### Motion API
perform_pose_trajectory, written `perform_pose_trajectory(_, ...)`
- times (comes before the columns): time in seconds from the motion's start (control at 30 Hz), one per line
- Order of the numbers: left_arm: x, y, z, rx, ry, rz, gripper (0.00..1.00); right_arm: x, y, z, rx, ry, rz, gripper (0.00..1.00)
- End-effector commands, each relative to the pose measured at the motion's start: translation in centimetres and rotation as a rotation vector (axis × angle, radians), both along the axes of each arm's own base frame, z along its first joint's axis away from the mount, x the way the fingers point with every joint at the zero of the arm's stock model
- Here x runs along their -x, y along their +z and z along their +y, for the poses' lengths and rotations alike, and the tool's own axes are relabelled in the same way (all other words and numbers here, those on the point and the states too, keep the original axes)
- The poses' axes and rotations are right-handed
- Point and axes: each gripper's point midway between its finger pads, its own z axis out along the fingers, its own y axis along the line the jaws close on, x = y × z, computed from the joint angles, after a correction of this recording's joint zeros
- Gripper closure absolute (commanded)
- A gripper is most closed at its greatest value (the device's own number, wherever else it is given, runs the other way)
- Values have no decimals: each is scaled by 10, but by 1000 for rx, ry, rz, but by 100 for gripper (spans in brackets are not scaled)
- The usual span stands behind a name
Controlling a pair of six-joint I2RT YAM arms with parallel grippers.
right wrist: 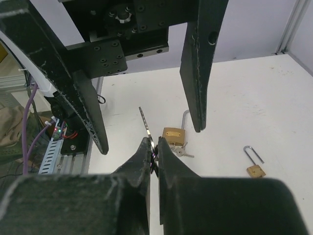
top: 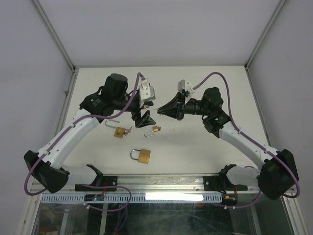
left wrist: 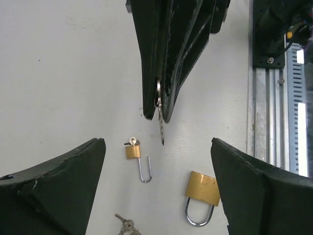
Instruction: Unlock with the key
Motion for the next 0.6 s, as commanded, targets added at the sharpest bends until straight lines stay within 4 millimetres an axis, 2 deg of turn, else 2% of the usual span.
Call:
perform_pose_trajectory(0.0, -3, -4, 13, 12, 29, -35, 1, 0, 13, -13, 21, -38, 21, 100)
perform_pose_trajectory(0.1, -8, -35, 33, -48, 34, -109, 1, -3, 1, -24, 69, -110, 89, 100)
perform_pose_trajectory(0.2, -3, -80, 47, -160, -34, -186, 1, -4, -14, -34, 122, -189, 194, 100)
perform_pose_trajectory(0.37, 35, -154, 52, -361, -236, -215, 1, -13, -39, -47, 171, -348, 410, 100)
perform_pose_trajectory(0.5, 70, -197, 54, -459, -369, -200, 1, -10, -55, -52, 190, -401, 482, 100)
perform_pose_trajectory(0.57, 72, -208, 49, -478, -350, -190, 1, -5, -55, -53, 184, -405, 471, 100)
